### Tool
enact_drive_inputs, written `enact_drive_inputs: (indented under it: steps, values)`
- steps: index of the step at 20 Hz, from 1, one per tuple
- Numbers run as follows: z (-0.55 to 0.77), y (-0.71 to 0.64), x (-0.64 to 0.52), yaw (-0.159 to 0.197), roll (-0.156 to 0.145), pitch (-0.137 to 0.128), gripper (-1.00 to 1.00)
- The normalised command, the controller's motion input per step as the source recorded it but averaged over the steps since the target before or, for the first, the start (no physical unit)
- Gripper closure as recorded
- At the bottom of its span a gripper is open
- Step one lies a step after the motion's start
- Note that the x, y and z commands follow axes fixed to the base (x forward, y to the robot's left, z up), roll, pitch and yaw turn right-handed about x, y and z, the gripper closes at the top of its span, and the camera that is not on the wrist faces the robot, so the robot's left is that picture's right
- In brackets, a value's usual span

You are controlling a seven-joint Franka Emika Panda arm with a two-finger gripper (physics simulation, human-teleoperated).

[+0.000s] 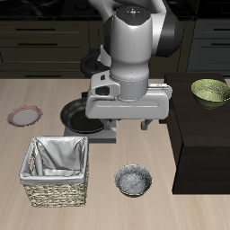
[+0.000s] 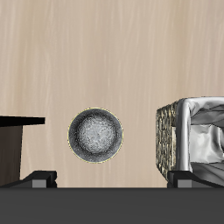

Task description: Place the black bowl on the plate

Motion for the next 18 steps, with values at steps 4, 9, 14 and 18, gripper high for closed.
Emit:
enact_drive_inputs:
  steps: [4, 9, 14, 18]
  values:
    - [-0.11, 0.06, 0.03, -0.004, 0.012, -0.001, -1.00]
    - [-0.16, -0.03, 0.04, 0.001, -0.016, 0.011, -1.00]
    - [-0.30, -0.04, 0.11, 0.011, -0.027, 0.029, -1.00]
    - [-0.32, 0.01, 0.09, 0.017, -0.025, 0.031, -1.00]
